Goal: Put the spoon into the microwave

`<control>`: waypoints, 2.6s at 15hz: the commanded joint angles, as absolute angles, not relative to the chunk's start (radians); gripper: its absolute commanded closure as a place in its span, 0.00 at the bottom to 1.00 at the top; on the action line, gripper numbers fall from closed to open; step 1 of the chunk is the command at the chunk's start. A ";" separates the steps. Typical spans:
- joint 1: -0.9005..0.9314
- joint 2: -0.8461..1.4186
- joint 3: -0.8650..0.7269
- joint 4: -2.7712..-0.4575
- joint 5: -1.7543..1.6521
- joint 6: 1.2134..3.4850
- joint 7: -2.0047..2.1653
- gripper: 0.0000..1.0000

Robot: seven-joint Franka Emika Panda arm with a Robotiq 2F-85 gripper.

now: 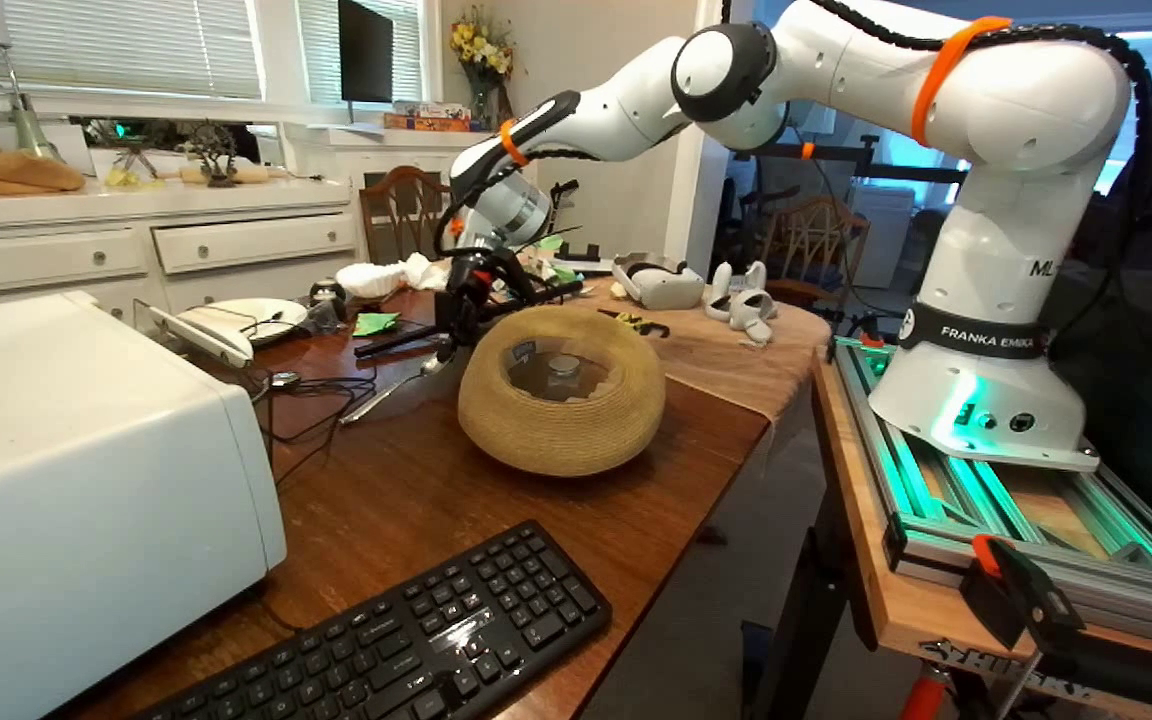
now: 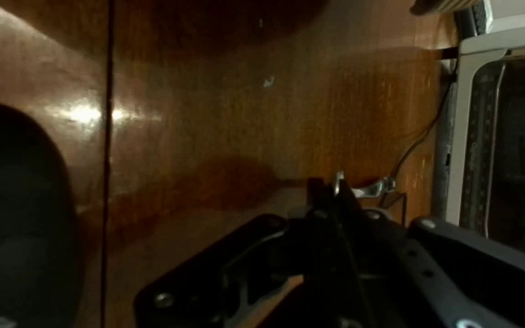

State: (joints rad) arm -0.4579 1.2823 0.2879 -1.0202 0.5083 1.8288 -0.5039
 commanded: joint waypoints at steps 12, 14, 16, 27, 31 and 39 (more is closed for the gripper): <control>-0.604 1.169 0.387 -1.083 0.575 1.760 -0.629 0.98; -0.586 1.100 0.381 -1.114 0.554 1.776 -0.621 0.98; -0.562 1.033 0.377 -1.130 0.524 1.779 -0.608 0.98; -0.252 0.757 0.257 -1.138 0.415 1.788 -0.463 0.98; -0.152 0.807 0.249 -1.094 0.413 1.776 -0.462 0.98; -0.030 0.826 0.190 -1.127 0.345 1.909 -0.384 0.98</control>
